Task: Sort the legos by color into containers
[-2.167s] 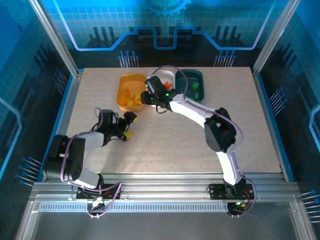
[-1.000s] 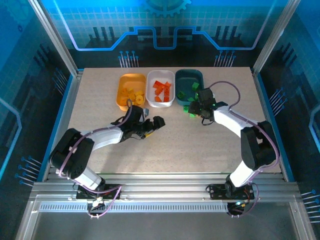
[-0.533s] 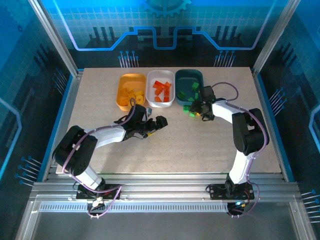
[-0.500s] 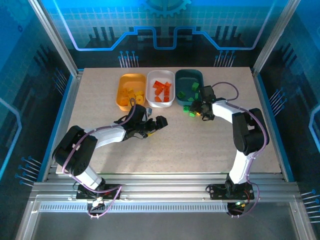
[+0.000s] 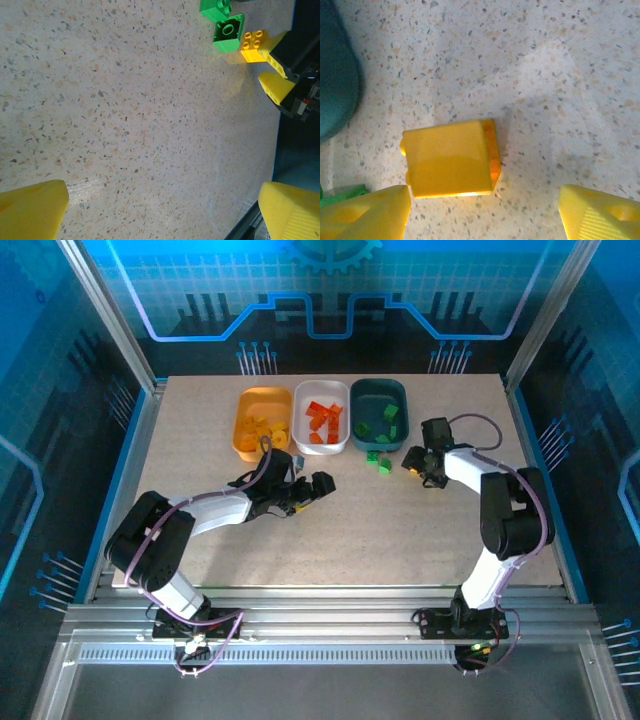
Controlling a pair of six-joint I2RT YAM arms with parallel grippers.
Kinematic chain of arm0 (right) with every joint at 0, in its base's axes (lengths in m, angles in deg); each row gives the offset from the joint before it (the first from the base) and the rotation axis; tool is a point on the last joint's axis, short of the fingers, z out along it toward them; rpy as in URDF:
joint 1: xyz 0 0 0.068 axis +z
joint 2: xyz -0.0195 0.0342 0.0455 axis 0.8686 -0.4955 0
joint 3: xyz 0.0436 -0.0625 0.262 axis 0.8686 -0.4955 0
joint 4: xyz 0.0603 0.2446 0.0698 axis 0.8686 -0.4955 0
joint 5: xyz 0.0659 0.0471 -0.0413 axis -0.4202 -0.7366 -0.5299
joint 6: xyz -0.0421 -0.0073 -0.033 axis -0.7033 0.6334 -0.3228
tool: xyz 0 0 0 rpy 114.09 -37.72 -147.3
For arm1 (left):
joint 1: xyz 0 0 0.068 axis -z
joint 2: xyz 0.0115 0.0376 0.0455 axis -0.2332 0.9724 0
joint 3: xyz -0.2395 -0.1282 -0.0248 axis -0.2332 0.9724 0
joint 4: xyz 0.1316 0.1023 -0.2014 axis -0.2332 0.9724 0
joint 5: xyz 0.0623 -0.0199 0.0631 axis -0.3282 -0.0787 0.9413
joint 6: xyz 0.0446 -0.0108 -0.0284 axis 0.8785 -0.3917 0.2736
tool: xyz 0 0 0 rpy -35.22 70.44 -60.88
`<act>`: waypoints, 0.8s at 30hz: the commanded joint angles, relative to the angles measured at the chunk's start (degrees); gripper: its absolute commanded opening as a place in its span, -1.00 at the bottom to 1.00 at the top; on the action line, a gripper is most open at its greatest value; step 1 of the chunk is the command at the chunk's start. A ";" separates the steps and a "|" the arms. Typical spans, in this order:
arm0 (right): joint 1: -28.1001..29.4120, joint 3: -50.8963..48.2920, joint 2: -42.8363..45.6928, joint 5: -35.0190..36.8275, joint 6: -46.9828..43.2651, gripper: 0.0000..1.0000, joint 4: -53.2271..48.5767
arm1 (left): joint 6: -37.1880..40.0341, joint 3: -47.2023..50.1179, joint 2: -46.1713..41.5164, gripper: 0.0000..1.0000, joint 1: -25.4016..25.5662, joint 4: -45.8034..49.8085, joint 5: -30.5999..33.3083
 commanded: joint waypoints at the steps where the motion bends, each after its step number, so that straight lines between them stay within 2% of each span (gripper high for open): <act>1: 0.03 1.92 0.55 -1.22 -3.41 0.63 -0.74 | 1.30 -0.41 0.31 0.98 0.28 0.40 0.07; 9: -1.13 10.50 -9.03 -2.79 -3.57 0.60 -6.21 | 1.90 -0.48 -1.13 0.98 0.21 1.79 0.60; 13: -1.79 9.12 -9.81 -5.96 -2.48 0.41 -3.61 | 2.80 -0.18 -2.93 0.98 -0.81 3.54 1.61; 17: -1.81 6.63 -7.48 -4.86 -2.17 0.17 -1.65 | 3.01 0.38 -4.78 0.98 -2.68 4.18 1.10; 21: -1.64 4.11 -4.13 -4.38 -2.43 -0.22 0.60 | 3.77 0.41 -6.43 0.98 -4.66 5.46 1.08; 24: -0.62 3.07 -1.25 -3.29 -2.94 -0.33 0.60 | 3.09 1.31 -7.87 0.98 -7.04 5.63 0.55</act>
